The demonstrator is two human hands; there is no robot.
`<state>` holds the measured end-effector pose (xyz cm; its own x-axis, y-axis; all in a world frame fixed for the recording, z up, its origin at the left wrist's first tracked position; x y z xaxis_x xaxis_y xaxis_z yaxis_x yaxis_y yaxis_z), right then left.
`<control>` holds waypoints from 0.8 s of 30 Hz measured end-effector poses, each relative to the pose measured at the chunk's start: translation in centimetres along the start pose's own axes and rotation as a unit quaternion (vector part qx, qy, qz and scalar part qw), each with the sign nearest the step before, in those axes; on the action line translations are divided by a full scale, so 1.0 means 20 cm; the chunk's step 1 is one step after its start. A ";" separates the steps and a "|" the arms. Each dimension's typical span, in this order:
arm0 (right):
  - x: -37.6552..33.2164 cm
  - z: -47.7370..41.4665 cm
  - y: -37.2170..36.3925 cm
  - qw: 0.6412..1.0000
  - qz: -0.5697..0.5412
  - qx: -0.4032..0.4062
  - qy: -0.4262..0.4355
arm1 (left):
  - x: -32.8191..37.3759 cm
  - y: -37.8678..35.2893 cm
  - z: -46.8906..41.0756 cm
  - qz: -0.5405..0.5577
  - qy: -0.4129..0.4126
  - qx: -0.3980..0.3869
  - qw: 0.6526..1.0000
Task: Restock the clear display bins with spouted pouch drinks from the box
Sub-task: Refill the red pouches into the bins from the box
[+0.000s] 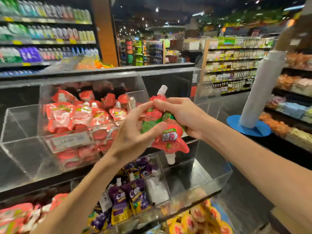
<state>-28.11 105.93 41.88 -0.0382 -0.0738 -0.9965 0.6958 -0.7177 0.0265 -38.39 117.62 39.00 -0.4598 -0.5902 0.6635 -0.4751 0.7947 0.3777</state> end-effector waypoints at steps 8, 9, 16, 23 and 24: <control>0.01 -0.08 0.50 0.997 -0.051 -0.063 -0.015 | 0.04 -0.56 -0.22 0.239 0.149 0.151 0.947; 0.01 -0.10 0.57 0.996 -0.058 -0.072 -0.019 | 0.04 -0.63 -0.26 0.247 0.156 0.176 0.940; -0.06 -0.15 0.82 0.957 -0.182 -0.219 -0.062 | 0.08 -0.80 -0.45 0.235 0.225 0.311 0.893; -0.18 -0.26 0.84 0.961 -0.135 -0.238 0.047 | 0.05 -0.60 -0.47 0.169 0.275 0.396 0.860; -0.20 -0.27 0.85 0.961 -0.131 -0.234 0.062 | 0.04 -0.57 -0.46 0.169 0.281 0.397 0.857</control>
<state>-12.22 97.78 45.92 -0.1917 0.1710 -0.9664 0.9213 -0.3082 -0.2373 -26.40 109.34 41.15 -0.3441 -0.0062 0.9389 -0.8488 0.4294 -0.3083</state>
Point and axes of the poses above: each hand's wrist, its own z-axis away from the middle knuckle, its own y-axis out of the back of the hand, x = y × z, the point moved 3 cm from there along -z, towards the middle knuckle, and after that the axes turned 8 degrees about -y, right-handed, at the moved point
